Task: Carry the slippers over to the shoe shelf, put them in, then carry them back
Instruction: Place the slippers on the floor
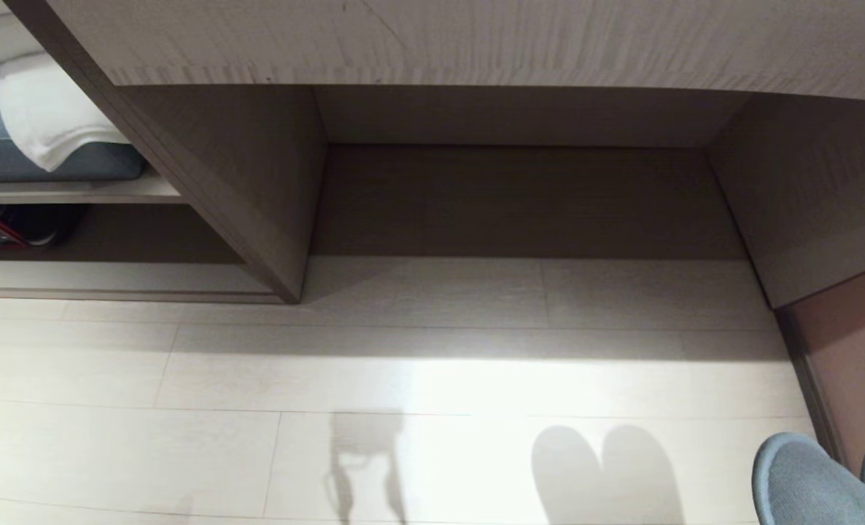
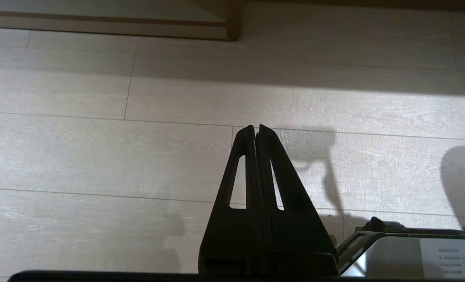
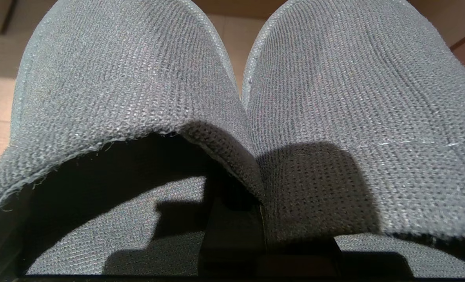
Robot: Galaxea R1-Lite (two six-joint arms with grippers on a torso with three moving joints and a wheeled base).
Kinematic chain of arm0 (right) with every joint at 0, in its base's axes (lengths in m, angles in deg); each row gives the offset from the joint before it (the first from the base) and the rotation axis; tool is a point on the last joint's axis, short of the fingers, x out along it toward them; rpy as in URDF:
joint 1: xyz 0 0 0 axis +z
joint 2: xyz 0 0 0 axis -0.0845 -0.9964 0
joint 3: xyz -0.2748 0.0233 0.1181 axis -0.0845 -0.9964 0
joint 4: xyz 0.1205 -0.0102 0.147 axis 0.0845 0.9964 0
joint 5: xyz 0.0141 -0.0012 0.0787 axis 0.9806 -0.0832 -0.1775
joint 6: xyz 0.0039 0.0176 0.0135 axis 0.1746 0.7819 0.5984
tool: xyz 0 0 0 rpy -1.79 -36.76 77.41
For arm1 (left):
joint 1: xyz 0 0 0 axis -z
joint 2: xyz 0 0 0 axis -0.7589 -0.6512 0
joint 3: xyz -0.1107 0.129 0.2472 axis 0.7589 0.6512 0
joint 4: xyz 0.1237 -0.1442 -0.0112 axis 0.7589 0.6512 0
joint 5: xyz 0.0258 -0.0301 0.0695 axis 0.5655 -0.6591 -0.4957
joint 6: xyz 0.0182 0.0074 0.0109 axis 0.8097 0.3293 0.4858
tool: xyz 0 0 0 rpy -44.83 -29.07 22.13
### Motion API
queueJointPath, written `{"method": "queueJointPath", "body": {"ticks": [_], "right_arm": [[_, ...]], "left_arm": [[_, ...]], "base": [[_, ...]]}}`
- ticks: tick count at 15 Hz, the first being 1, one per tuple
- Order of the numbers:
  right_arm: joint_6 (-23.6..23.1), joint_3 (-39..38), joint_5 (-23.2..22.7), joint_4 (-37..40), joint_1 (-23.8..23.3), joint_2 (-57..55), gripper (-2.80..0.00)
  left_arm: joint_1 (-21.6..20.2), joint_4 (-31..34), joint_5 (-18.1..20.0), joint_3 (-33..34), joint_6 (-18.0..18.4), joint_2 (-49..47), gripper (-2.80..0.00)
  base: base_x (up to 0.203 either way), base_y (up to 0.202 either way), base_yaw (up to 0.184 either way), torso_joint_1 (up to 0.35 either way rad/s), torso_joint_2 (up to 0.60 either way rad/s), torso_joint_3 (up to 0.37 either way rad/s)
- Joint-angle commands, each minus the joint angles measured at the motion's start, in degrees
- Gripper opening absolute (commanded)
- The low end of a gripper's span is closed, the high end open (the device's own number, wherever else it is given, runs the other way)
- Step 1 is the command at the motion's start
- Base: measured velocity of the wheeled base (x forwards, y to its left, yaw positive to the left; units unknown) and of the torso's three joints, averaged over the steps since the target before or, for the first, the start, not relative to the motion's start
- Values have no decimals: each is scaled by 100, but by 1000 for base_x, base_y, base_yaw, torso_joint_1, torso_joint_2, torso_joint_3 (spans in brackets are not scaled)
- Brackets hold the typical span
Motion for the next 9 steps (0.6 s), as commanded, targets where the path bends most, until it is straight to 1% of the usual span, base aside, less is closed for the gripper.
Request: {"method": "queueJointPath", "body": {"ticks": [1, 9], "right_arm": [[-2, -9, -4, 2, 2, 1, -280], [-2, -9, -4, 2, 2, 10, -280]], "left_arm": [[0, 4, 0, 1, -1, -4, -280], [0, 31, -9, -8, -1, -4, -280]], "base": [[0, 0, 0, 7, 5, -194], [0, 0, 0, 2, 2, -197]]}}
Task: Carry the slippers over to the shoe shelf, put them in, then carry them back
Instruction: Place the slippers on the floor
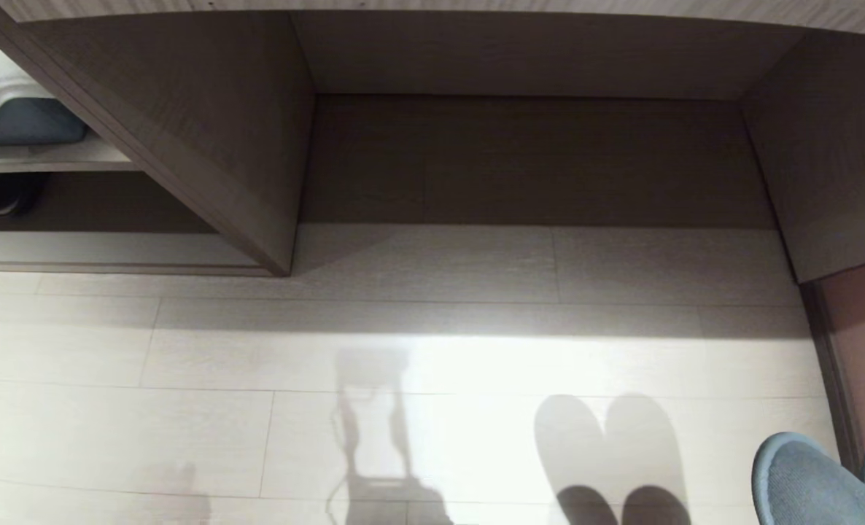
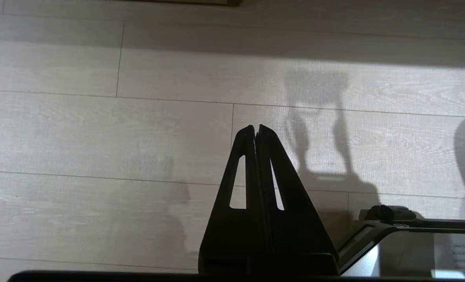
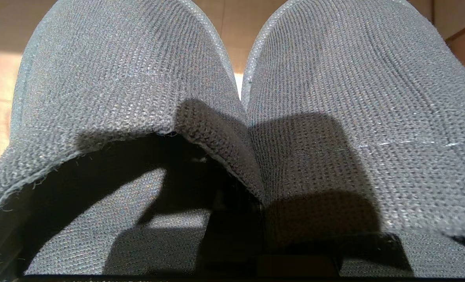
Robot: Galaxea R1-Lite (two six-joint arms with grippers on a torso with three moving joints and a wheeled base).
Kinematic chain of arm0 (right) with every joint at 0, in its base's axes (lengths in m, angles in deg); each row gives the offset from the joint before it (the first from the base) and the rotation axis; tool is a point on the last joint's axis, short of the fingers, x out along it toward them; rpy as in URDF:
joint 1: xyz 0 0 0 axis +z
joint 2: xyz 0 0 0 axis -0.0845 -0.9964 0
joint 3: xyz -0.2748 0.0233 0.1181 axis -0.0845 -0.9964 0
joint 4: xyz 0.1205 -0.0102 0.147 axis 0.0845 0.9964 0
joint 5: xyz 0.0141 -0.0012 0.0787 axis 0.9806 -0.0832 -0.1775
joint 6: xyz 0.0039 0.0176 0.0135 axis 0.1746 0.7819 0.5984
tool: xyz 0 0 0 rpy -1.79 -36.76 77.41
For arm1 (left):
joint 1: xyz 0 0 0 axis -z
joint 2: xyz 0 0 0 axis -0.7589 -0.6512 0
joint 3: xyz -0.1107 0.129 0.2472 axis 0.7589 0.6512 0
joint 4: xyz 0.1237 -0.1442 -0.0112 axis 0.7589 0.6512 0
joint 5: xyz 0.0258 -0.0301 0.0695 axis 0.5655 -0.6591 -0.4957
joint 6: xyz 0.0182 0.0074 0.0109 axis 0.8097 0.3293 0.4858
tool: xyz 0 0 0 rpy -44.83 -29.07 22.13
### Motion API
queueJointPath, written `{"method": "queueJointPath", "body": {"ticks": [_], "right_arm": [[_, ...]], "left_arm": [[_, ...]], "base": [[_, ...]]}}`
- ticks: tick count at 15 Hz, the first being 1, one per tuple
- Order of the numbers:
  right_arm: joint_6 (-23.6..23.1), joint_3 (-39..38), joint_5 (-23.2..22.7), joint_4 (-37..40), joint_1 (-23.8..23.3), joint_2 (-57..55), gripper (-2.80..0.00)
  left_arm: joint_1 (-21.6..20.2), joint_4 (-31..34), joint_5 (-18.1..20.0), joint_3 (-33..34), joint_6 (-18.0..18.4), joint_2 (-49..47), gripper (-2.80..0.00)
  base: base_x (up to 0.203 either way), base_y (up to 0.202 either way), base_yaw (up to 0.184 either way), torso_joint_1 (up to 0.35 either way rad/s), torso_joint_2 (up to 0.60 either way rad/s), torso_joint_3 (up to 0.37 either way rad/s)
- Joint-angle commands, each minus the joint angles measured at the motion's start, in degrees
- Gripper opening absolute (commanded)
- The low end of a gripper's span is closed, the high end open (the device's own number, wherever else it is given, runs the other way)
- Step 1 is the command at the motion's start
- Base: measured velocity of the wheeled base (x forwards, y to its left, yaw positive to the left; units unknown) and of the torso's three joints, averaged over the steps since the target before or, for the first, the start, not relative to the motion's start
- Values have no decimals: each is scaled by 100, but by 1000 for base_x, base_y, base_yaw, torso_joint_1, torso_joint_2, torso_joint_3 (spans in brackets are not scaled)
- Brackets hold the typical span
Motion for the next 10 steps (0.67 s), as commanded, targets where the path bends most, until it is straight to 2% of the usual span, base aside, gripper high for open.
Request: {"method": "queueJointPath", "body": {"ticks": [1, 10], "right_arm": [[-2, -9, -4, 2, -1, 10, -280], [-2, -9, -4, 2, -1, 10, -280]], "left_arm": [[0, 2, -3, -2, -4, -4, -280], [0, 2, -3, -2, -4, -4, -280]], "base": [[0, 0, 0, 4, 5, -204], [0, 0, 0, 2, 4, -195]]}}
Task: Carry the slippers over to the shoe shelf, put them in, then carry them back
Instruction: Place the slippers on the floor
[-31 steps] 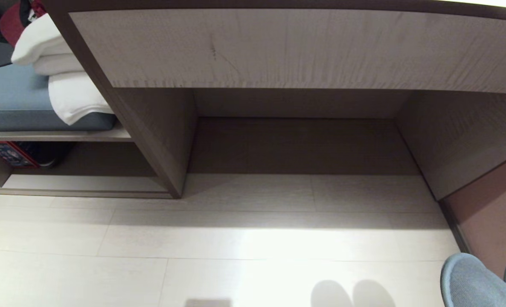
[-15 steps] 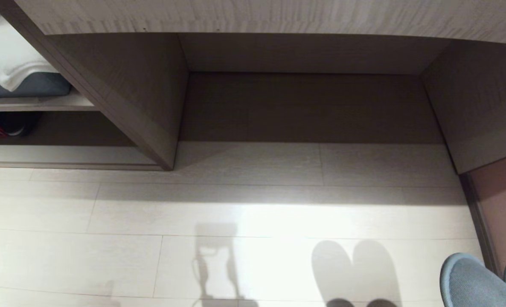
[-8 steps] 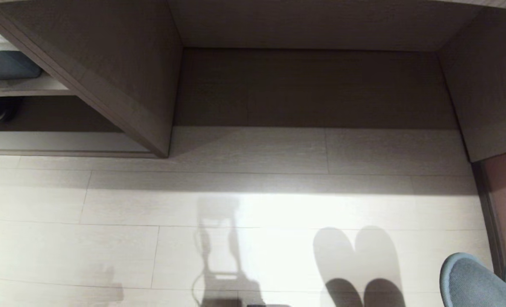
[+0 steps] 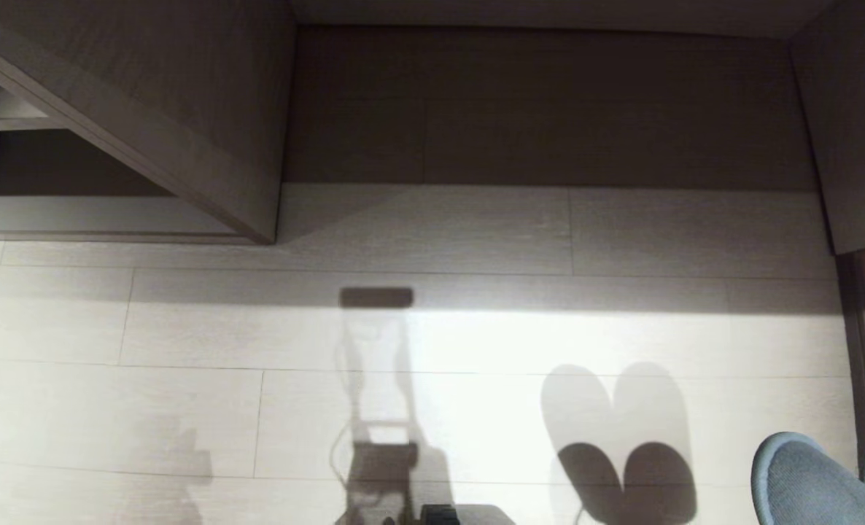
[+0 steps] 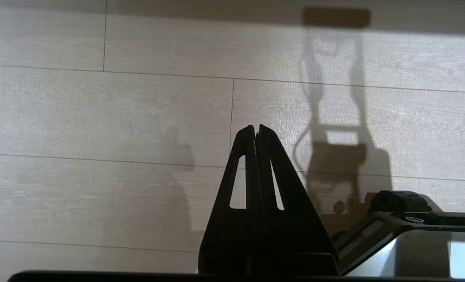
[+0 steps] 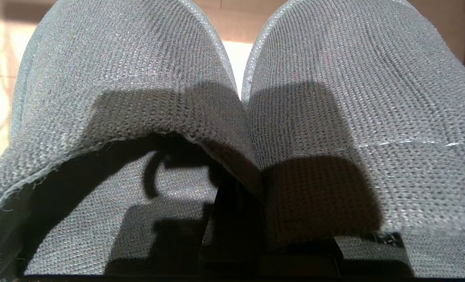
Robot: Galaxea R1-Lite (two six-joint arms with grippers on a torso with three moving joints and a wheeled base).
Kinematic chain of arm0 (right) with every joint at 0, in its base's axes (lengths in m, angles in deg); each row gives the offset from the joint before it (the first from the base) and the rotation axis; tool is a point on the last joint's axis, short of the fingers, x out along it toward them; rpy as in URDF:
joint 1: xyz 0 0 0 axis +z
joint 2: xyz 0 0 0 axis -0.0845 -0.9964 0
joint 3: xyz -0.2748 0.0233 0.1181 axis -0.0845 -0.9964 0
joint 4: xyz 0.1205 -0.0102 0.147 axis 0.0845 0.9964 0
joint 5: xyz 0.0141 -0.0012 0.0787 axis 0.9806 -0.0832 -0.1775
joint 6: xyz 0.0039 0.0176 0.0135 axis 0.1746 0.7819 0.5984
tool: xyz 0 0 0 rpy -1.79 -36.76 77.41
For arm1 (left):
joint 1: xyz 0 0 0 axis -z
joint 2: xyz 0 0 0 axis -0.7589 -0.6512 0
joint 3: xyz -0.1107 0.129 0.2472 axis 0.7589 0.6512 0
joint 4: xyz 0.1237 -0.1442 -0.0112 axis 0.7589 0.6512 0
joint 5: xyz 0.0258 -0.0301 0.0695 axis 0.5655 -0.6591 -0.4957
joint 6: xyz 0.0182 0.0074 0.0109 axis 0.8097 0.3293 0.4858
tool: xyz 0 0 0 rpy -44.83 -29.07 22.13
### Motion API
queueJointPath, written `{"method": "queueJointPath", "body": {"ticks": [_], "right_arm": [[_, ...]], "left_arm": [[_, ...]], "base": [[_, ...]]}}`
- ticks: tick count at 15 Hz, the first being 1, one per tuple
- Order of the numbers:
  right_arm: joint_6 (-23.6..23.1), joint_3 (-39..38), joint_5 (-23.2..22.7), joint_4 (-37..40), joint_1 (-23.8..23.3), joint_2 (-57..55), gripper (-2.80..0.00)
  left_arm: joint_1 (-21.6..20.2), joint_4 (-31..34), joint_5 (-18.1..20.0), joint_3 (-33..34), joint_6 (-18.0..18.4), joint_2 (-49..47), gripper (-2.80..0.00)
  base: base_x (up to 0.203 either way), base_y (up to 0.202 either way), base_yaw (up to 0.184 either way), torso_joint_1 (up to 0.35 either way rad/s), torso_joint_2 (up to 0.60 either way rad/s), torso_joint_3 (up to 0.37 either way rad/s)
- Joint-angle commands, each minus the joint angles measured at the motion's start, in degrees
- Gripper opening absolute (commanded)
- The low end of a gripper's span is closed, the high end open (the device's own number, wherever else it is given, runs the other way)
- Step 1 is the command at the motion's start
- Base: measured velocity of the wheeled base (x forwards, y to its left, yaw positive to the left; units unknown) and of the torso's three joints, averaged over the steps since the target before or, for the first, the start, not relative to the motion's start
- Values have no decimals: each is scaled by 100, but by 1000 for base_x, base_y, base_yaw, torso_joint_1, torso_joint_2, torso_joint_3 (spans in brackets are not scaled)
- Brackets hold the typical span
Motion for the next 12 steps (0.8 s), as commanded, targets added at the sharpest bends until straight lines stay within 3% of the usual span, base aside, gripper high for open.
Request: {"method": "queueJointPath", "body": {"ticks": [1, 12], "right_arm": [[-4, -9, -2, 0, 2, 10, -280], [-4, -9, -2, 0, 2, 10, -280]], "left_arm": [[0, 4, -3, -2, -6, -4, -280], [0, 13, -3, -2, -6, -4, -280]], "base": [[0, 0, 0, 5, 2, -199], [0, 0, 0, 2, 2, -196]]}}
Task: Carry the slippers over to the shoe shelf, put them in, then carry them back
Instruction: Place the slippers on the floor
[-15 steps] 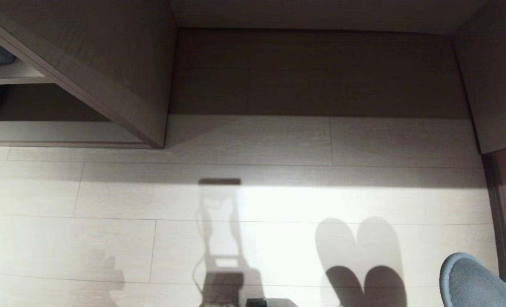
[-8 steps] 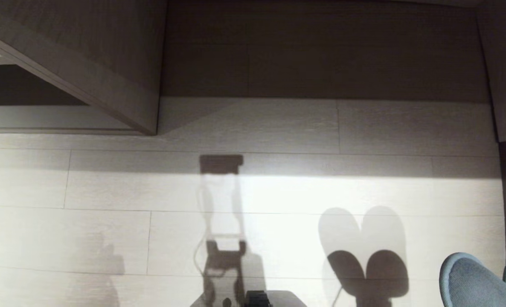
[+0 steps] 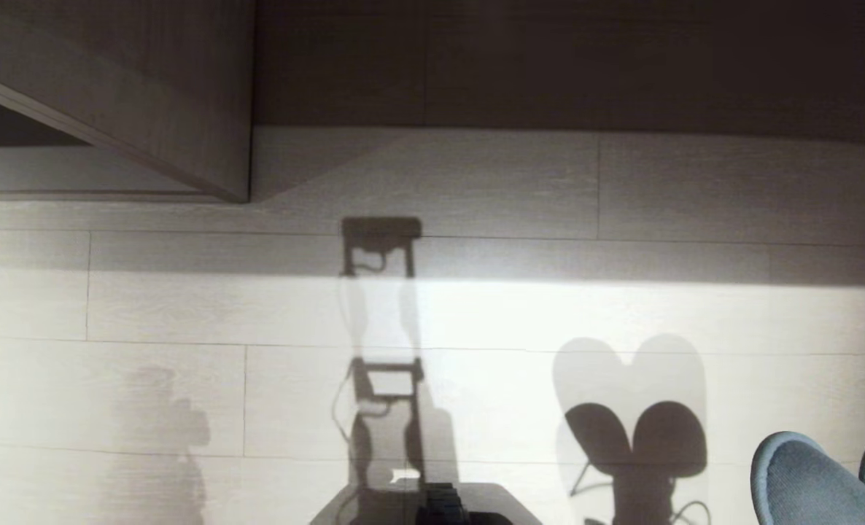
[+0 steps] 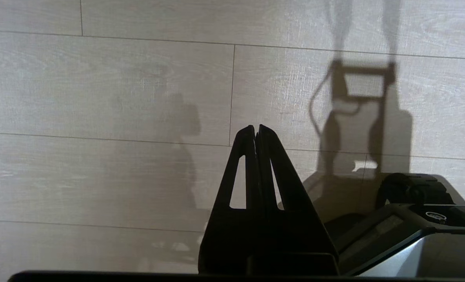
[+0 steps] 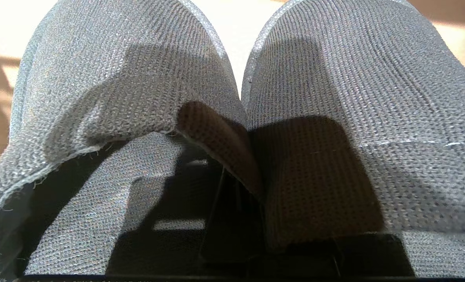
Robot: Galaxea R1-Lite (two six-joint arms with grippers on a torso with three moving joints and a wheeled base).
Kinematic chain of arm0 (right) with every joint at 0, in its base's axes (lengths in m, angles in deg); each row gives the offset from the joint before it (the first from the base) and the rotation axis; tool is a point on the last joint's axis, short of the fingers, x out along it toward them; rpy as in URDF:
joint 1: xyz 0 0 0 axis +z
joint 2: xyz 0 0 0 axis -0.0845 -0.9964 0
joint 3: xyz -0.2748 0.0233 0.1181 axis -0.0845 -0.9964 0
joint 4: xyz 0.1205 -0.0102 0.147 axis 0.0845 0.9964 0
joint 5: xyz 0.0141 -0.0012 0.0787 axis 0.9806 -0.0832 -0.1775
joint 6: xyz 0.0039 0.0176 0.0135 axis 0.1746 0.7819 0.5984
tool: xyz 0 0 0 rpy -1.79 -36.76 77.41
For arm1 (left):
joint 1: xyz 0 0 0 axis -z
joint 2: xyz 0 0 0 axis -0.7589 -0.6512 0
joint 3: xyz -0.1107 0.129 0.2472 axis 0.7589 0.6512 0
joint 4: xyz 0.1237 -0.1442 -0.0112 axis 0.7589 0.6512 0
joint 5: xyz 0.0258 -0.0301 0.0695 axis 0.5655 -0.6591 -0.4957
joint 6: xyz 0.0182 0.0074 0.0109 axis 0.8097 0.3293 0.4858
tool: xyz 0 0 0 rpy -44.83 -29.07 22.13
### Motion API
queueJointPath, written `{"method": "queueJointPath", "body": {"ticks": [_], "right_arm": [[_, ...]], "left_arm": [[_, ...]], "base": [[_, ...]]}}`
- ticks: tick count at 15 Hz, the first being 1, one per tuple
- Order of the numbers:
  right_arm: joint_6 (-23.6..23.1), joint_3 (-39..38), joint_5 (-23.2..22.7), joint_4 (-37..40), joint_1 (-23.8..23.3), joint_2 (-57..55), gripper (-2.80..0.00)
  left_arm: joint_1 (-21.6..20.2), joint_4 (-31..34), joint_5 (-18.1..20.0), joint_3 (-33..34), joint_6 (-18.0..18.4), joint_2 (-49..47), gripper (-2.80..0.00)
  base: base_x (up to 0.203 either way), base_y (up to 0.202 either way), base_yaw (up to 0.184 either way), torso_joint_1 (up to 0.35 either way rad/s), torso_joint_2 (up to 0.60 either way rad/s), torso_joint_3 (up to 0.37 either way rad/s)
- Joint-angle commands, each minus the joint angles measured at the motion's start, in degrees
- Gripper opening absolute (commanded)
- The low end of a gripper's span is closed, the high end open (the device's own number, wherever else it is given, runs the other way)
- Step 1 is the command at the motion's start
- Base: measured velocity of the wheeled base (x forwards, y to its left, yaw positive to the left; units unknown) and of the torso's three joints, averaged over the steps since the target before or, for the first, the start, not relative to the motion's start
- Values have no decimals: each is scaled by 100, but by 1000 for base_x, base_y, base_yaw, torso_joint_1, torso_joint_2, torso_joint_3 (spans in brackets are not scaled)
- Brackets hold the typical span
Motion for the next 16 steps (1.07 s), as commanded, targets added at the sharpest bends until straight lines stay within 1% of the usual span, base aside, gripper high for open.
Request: {"method": "queueJointPath", "body": {"ticks": [1, 16], "right_arm": [[-2, -9, -6, 0, 2, 10, -280], [-2, -9, -6, 0, 2, 10, -280]], "left_arm": [[0, 4, -3, 1, -4, -4, -280], [0, -48, 6, 18, -8, -4, -280]], "base": [[0, 0, 0, -2, 2, -193], [0, 0, 0, 3, 2, -194]]}}
